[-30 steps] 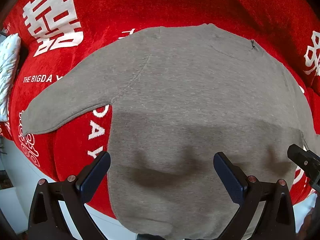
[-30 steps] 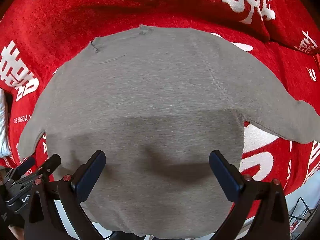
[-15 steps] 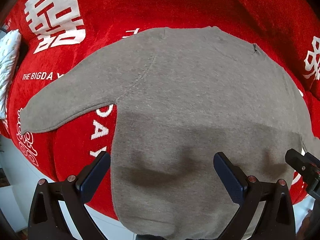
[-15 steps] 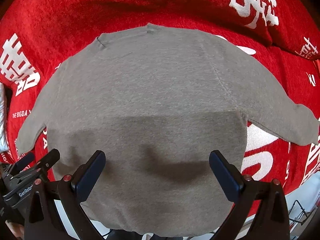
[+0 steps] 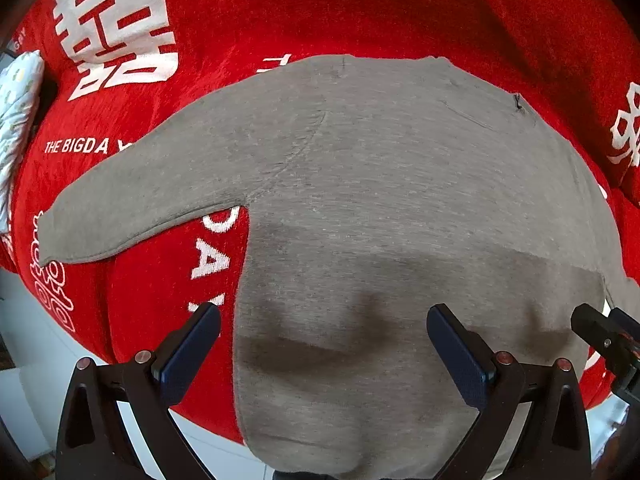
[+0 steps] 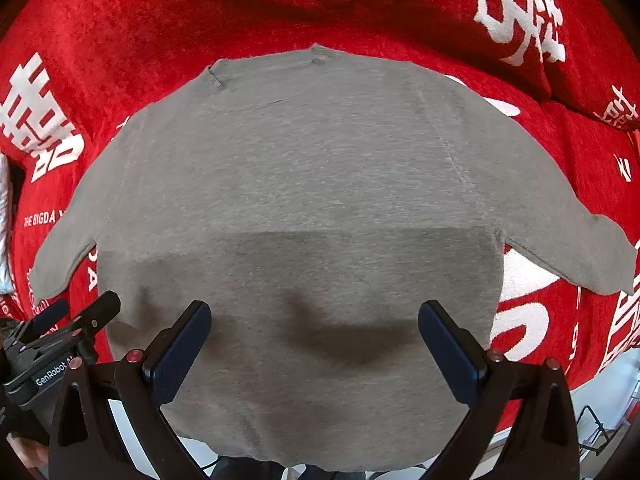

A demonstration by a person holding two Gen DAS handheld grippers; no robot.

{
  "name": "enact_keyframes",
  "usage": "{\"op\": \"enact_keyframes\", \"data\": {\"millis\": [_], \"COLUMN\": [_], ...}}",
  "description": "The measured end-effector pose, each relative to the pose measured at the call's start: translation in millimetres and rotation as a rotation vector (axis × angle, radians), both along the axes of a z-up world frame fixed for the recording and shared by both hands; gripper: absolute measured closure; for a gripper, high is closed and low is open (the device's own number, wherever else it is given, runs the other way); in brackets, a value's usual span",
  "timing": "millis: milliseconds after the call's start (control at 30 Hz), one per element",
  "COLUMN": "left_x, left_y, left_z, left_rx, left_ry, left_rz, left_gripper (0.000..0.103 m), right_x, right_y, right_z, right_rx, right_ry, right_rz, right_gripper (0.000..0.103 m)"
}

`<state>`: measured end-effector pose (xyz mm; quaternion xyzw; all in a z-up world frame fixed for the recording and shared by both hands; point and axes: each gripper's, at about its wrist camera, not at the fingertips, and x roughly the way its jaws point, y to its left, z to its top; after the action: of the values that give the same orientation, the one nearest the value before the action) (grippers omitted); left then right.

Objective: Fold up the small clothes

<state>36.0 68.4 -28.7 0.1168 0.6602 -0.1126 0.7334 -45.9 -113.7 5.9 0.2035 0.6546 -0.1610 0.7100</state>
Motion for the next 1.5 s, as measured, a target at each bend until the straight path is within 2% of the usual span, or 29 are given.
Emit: {"op": "enact_keyframes", "data": {"millis": [233, 667, 933, 1133, 1233, 1300, 1500], "left_x": [1, 14, 39, 55, 61, 65, 85], "left_y": [6, 40, 115, 199, 234, 250, 260], "left_z": [1, -4, -16, -36, -61, -79, -85], "left_rx": [-0.022, -0.104, -0.195, -0.229, -0.284, -0.350, -0.486], "left_ry": [-0.002, 0.009, -0.022, -0.087, -0.061, -0.028, -0.081], "left_rz": [-0.011, 0.058, 0.246, 0.460, 0.567, 0.637, 0.717], "left_gripper": [0.000, 0.000, 0.000, 0.000, 0.000, 0.000, 0.000], "right_x": [4, 14, 24, 27, 29, 29, 30], "right_y": [12, 40, 62, 78, 84, 88, 97], "right_z": [-1, -6, -11, -18, -23, -27, -31], "right_rx": [0.002, 0.023, 0.042, 0.055, 0.053, 0.054, 0.063], "right_ry": [0.004, 0.011, 0.013, 0.026, 0.036, 0.044, 0.053], "right_rz": [0.015, 0.072, 0.126, 0.158, 0.173, 0.176, 0.182], "right_gripper": [0.000, 0.000, 0.000, 0.000, 0.000, 0.000, 0.000]}}
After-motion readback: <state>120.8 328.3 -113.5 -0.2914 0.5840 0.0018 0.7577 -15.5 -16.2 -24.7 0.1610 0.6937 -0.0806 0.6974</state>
